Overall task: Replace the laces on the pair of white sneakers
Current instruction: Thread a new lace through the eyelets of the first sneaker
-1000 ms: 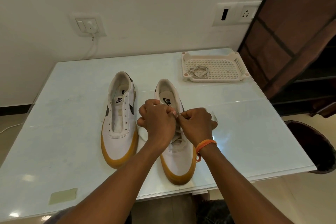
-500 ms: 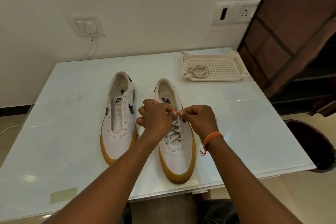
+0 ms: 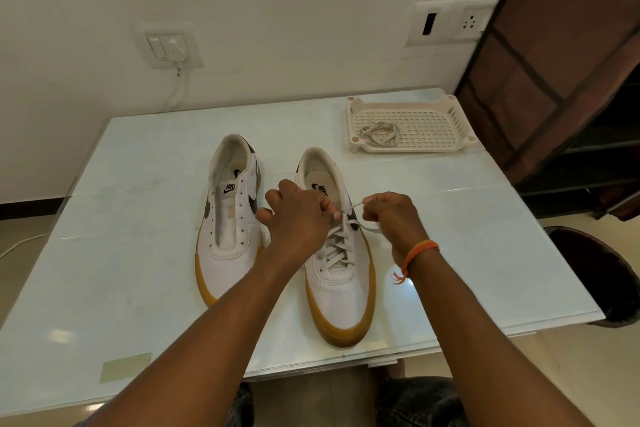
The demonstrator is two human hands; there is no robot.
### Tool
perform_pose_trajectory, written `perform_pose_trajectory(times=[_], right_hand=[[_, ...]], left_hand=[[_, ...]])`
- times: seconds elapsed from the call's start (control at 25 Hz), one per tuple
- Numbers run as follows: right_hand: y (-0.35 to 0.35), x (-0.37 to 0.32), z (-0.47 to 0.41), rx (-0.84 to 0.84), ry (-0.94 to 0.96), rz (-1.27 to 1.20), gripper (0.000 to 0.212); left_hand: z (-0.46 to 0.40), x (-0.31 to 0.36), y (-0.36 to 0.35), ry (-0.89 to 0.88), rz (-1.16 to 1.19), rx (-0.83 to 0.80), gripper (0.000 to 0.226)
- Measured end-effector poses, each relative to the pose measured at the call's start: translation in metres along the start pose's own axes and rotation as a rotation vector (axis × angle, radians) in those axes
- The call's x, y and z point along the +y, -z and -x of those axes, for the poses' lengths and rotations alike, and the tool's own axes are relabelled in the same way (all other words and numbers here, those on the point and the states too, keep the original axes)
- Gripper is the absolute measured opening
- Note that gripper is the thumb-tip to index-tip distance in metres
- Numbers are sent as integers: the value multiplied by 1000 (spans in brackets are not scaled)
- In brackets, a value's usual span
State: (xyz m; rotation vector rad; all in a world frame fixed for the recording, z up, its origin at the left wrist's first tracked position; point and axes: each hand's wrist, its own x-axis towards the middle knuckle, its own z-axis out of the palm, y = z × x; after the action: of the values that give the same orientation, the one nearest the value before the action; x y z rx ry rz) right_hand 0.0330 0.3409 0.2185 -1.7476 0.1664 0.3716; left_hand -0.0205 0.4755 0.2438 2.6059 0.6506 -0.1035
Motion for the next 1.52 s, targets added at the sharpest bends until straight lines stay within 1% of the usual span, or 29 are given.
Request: perform_pose_trajectory(times=[0.12,0.24,0.32,0.36,0.44,0.52,0.56,0.64,0.72,0.8,0.84,0.96,1.04,1.12,1.24,1.32,1.36,1.44,1.48,1.52], right_hand=[[22,-7,-6,101,-69,-204,18],[42,-9,-13,245,-86,-441,15],[46,-8,-15,302,-102,-510,15],[43,-7,-14,289,-115,-484,16],[31,-3,-10,188,-141,-396,17],[17,-1,-4,52,-144,-298,16],[12,1,-3,1,-111,-217,19],[3,6,-2,-57,56,32,27],[-3,10,-1,-91,235,241,17],[-6,13,1,-89,343,358,5],[-7,14,0,-82,382,406,2],[-3,18,-7,-29,455,521,8],[3,17,-12,80,438,479,11],[16,15,-18,196,381,340,13],[33,15,-22,284,253,142,10],[33,15,-21,253,188,119,6],[28,14,-17,208,176,119,10],[16,10,-9,64,186,128,24],[10,7,-4,-17,202,155,24],[4,6,0,-85,226,203,20]], left_hand=[[-1,-1,2,-40,-54,-14,11],[-4,-5,2,-83,-102,-29,11],[-11,-11,7,-107,-50,-85,8],[-16,-15,10,-136,13,-112,15],[-29,-28,17,-201,155,-82,33],[-32,-34,27,-237,240,-13,33],[-33,-35,32,-252,227,24,30],[-34,-39,37,-314,170,50,31],[-33,-41,33,-397,98,-10,34],[-34,-43,25,-449,35,-79,37],[-33,-43,22,-464,38,-94,37],[-30,-44,21,-448,128,-85,35],[-31,-45,20,-431,158,-87,37],[-30,-44,21,-424,167,-104,38],[-29,-43,22,-427,173,-101,35],[-31,-44,22,-429,164,-100,36],[-32,-45,22,-427,164,-101,36],[-32,-45,21,-420,170,-109,38],[-33,-46,21,-418,165,-110,38],[-33,-46,20,-421,156,-109,39]])
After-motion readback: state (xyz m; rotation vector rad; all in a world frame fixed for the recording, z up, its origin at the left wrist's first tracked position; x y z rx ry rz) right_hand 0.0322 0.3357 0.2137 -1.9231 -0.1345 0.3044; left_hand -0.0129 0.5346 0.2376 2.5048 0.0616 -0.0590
